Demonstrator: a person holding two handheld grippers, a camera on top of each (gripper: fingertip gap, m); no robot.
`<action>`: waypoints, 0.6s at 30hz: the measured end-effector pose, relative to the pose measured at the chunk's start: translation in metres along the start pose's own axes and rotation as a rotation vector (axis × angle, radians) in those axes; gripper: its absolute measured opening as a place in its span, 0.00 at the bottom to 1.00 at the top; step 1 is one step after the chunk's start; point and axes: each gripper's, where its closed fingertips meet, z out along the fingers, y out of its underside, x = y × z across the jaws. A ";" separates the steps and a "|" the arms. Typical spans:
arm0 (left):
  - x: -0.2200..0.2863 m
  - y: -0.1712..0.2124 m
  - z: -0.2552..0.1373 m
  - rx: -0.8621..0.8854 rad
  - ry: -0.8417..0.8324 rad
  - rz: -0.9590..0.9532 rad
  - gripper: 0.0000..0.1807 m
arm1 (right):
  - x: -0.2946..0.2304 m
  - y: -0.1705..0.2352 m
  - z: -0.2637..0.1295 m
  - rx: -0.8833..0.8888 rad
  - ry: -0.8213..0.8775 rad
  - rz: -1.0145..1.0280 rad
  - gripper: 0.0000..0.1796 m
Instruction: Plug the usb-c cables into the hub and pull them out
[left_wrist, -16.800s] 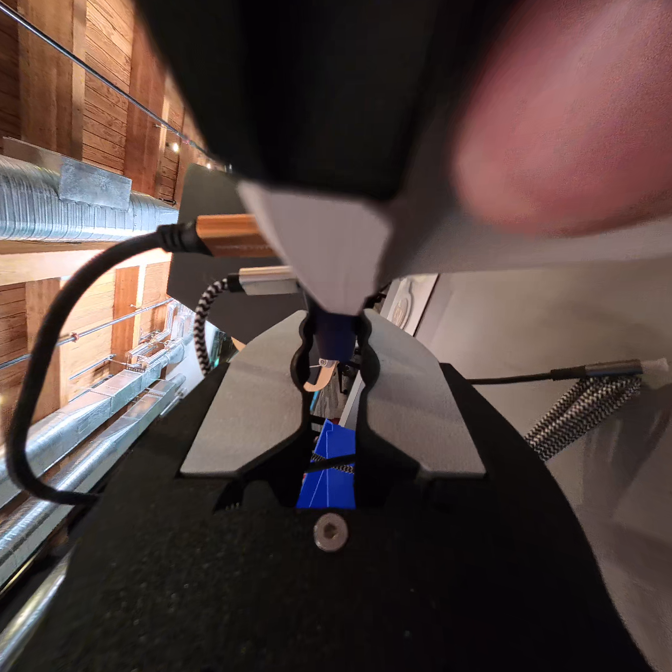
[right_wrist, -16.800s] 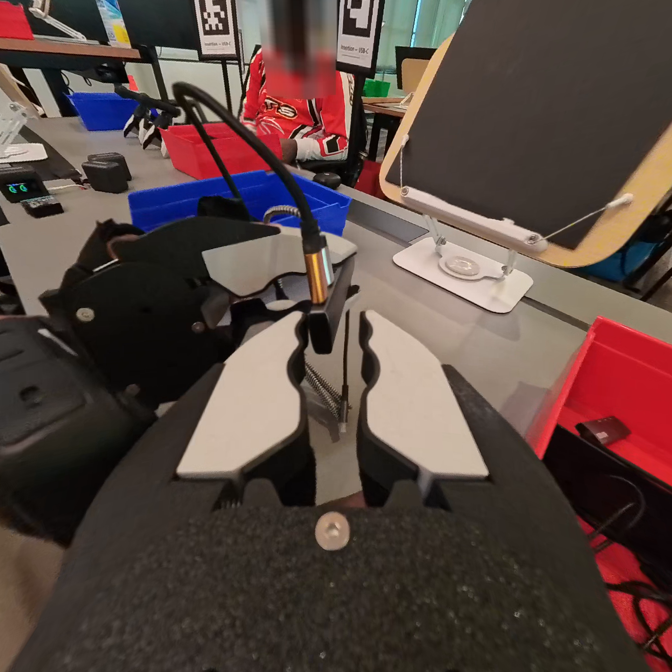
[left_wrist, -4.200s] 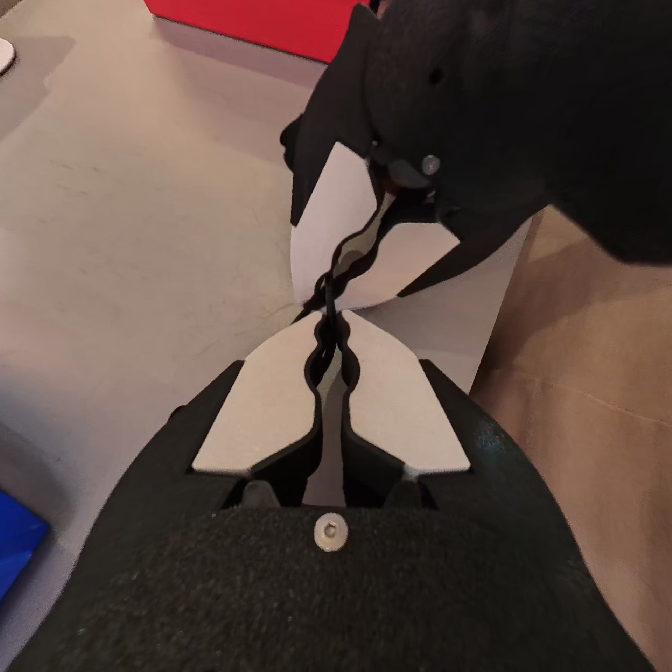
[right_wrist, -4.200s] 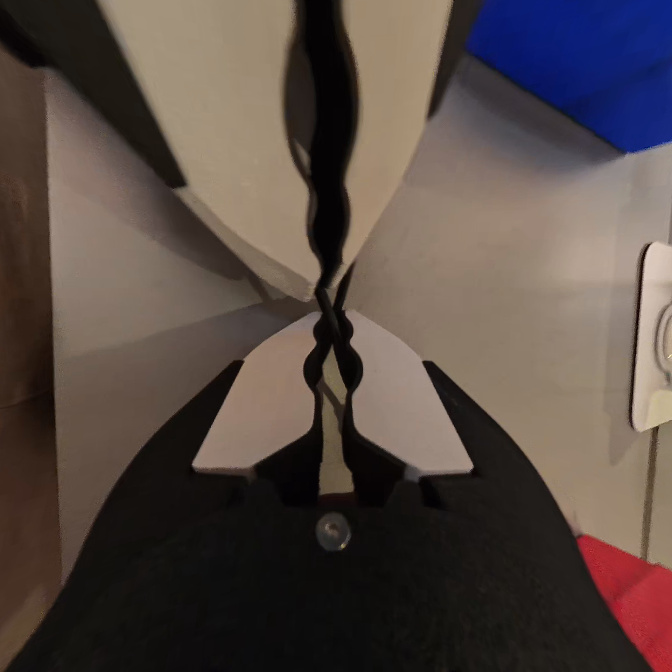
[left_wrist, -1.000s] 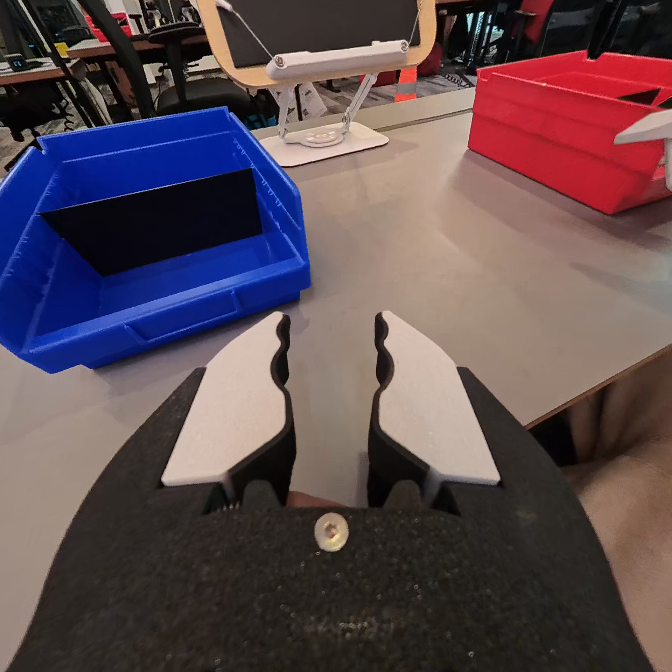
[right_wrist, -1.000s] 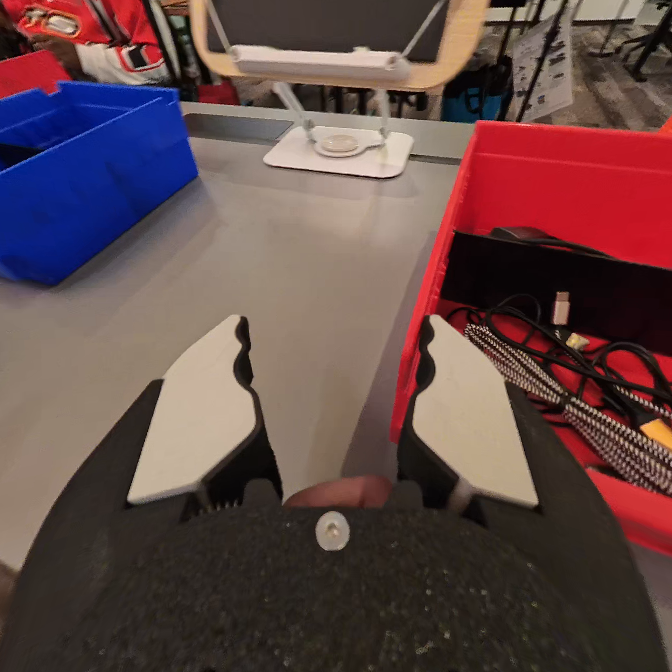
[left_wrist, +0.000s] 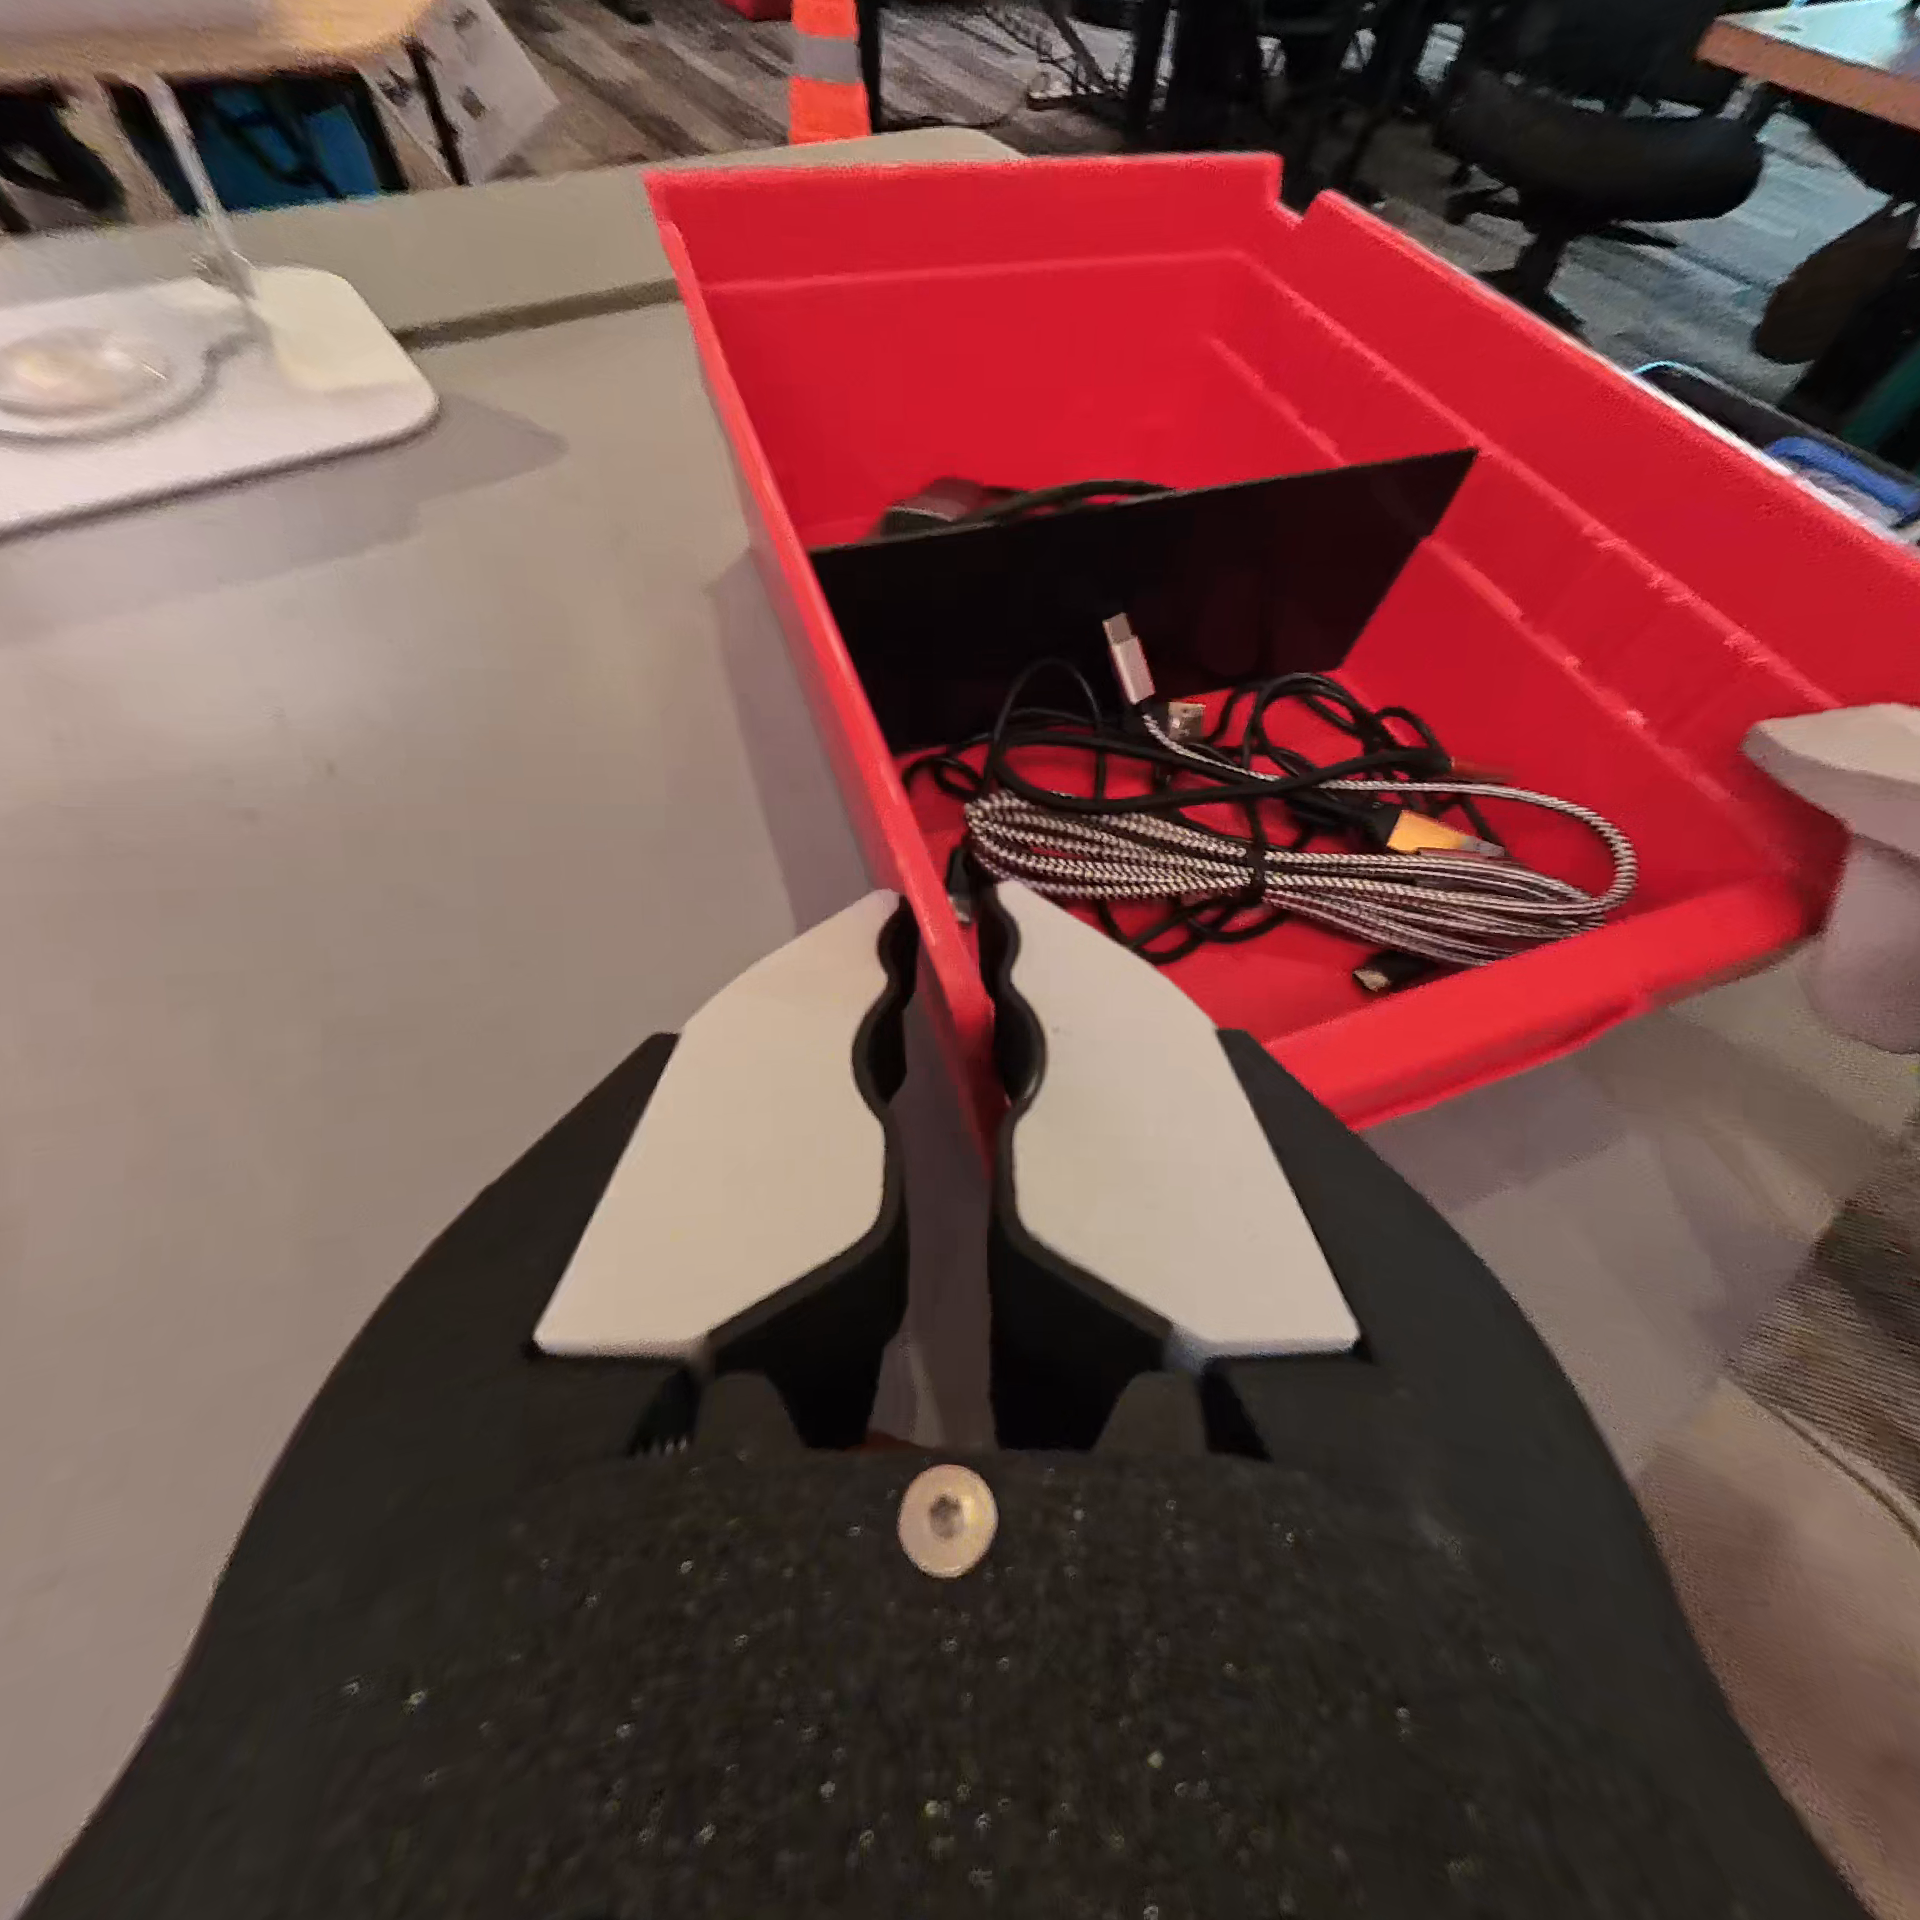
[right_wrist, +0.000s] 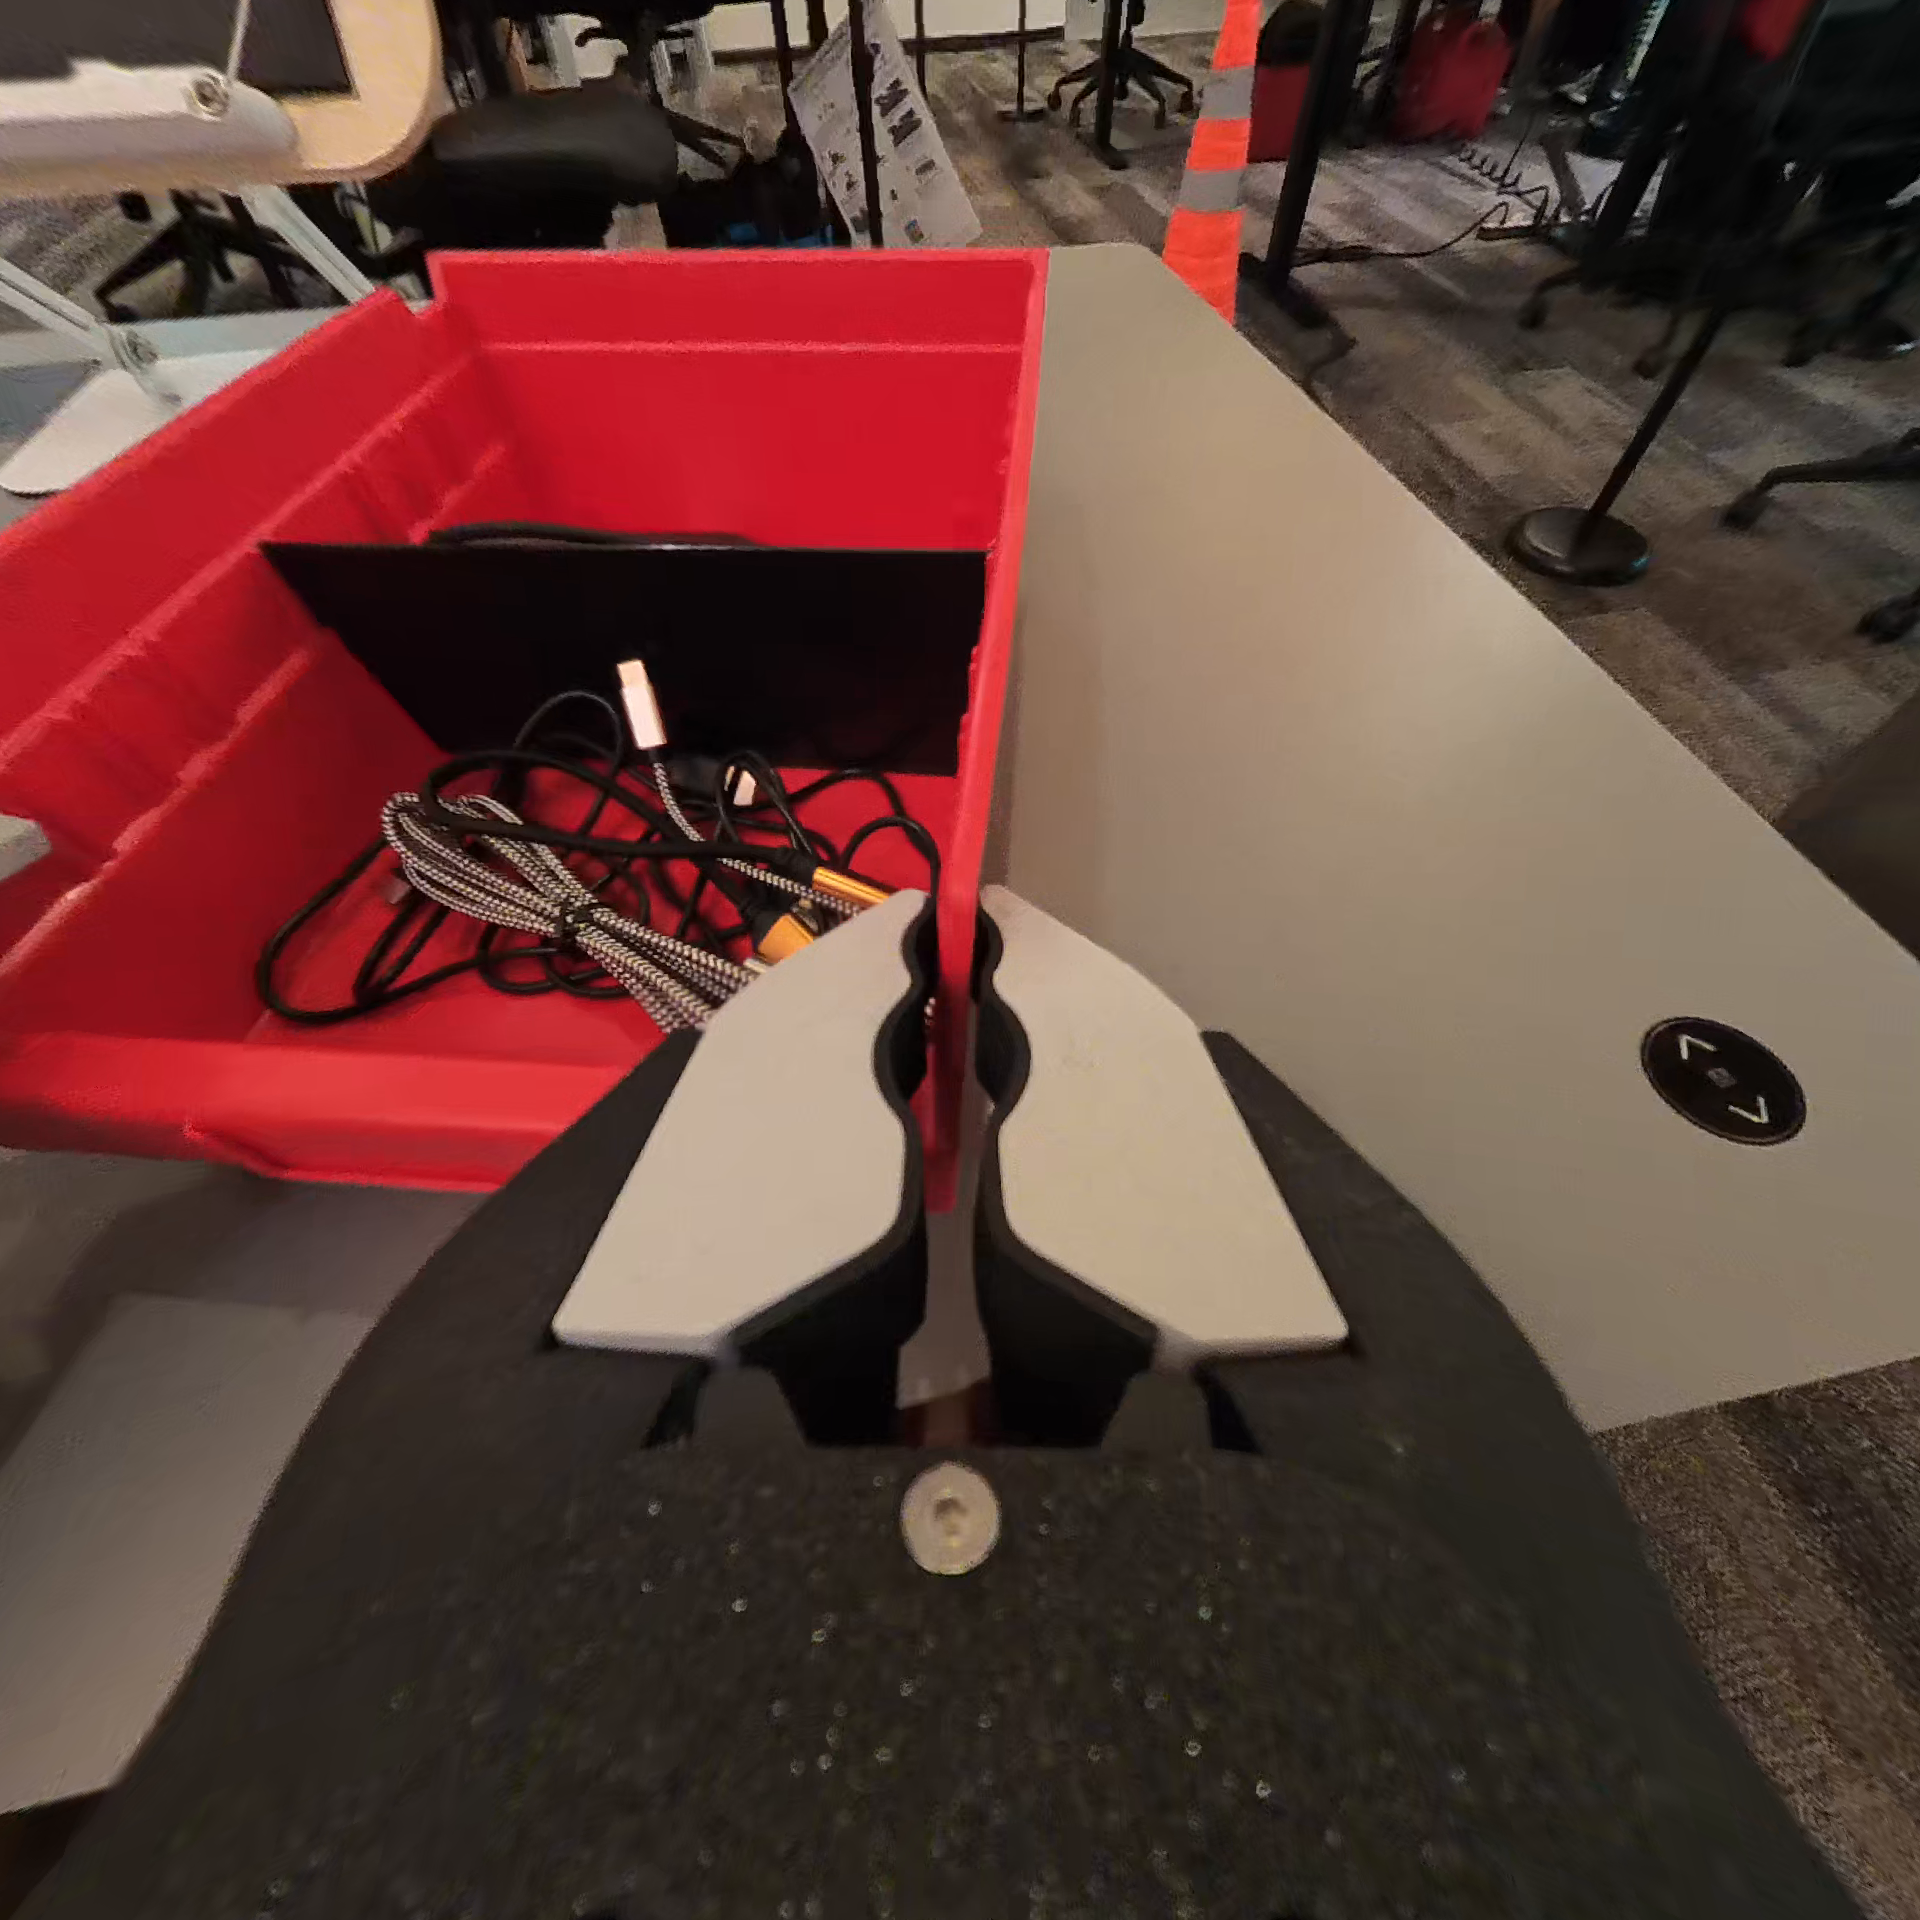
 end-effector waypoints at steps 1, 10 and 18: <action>-0.001 -0.004 -0.006 0.023 -0.028 0.032 0.05 | -0.004 -0.005 -0.004 0.026 0.008 0.015 0.02; -0.104 0.001 -0.086 0.083 -0.245 0.046 0.03 | -0.125 -0.028 -0.017 0.178 -0.133 -0.120 0.02; -0.194 0.028 -0.109 0.031 -0.401 -0.007 0.03 | -0.220 -0.015 0.037 0.061 -0.276 -0.108 0.01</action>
